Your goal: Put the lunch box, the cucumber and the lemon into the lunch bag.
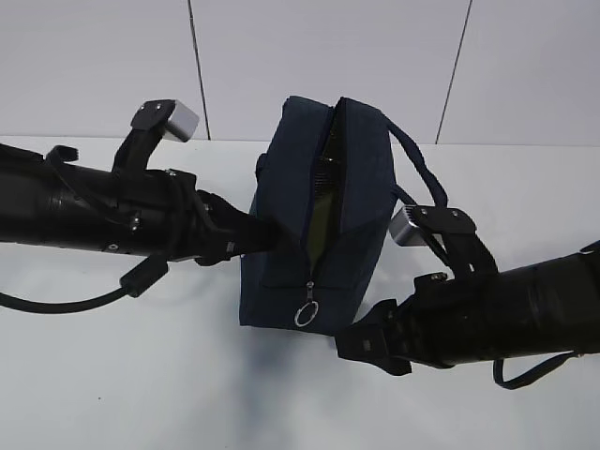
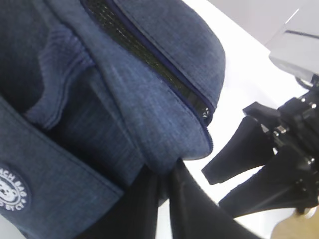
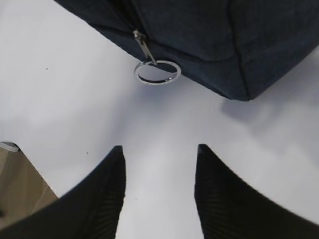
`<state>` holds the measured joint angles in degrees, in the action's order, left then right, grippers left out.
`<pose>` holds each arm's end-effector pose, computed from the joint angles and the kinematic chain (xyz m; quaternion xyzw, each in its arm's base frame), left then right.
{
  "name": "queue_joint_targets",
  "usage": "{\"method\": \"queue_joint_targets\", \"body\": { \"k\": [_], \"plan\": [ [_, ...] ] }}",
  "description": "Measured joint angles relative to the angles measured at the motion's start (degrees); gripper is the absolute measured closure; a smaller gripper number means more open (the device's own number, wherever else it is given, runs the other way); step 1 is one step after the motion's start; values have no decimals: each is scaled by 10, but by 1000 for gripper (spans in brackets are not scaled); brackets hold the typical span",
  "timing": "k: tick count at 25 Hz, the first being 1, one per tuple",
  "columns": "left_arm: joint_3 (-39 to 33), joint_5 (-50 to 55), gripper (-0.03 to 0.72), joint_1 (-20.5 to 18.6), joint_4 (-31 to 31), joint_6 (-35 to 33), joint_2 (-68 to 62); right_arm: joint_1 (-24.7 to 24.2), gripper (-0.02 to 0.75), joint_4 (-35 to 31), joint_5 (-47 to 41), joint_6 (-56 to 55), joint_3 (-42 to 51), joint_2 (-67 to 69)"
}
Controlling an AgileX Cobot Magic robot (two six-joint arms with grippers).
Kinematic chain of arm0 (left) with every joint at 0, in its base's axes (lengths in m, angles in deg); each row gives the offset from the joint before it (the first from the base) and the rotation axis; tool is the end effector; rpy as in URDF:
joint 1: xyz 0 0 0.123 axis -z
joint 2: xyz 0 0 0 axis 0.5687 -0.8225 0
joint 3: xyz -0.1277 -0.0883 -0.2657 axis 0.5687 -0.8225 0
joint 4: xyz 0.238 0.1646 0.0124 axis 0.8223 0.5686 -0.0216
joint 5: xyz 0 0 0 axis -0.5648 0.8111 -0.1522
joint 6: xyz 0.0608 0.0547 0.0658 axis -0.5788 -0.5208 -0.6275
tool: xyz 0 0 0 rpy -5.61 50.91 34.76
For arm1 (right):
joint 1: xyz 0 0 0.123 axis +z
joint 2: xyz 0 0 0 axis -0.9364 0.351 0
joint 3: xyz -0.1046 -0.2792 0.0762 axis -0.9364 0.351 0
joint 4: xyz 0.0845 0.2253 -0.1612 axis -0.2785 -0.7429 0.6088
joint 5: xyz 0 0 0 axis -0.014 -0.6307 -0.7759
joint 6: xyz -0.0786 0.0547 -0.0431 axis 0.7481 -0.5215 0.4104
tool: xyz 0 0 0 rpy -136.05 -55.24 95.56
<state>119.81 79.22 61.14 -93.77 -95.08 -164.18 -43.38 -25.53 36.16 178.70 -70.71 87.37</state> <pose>0.2937 -0.2177 0.1788 0.3075 0.7985 -0.3895 0.3409 0.2573 0.1800 0.1329 -0.2082 0.8834 0.3226 0.2685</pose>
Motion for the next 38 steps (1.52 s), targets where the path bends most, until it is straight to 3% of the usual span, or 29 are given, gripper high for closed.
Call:
{"method": "queue_joint_targets", "body": {
  "k": [13, 24, 38],
  "plan": [
    [0, 1, 678, 0, 3, 114, 7, 0, 371, 0, -40, 16, 0, 0],
    [0, 1, 679, 0, 3, 121, 7, 0, 372, 0, -79, 46, -80, 85],
    [0, 1, 679, 0, 4, 122, 7, 0, 315, 0, -82, 150, -87, 112]
  ]
}}
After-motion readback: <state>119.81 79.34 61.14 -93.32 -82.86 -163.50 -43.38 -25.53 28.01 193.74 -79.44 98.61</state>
